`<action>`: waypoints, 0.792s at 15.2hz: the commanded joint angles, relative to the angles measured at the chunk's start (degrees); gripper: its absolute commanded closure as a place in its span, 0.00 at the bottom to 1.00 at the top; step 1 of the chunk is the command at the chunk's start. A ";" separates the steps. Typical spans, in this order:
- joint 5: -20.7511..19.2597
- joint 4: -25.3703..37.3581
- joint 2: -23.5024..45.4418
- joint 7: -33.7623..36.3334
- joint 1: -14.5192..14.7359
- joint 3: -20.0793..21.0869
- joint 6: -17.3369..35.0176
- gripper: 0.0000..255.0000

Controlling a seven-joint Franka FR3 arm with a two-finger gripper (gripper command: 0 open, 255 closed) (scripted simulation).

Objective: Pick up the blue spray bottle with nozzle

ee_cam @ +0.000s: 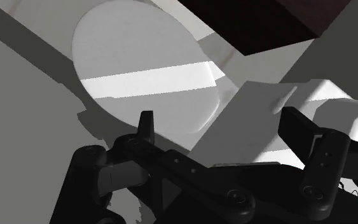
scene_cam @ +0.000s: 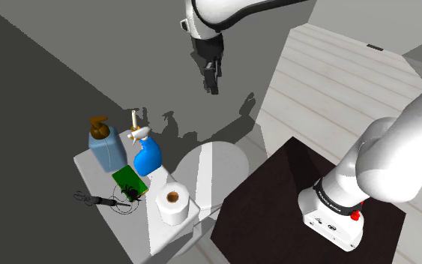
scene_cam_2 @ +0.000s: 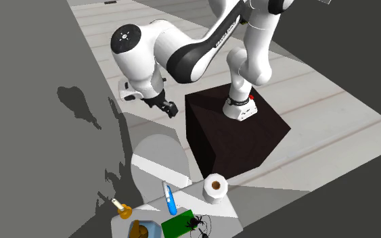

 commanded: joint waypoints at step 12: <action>-10.92 21.34 26.19 -6.79 8.69 5.73 -1.19 0.00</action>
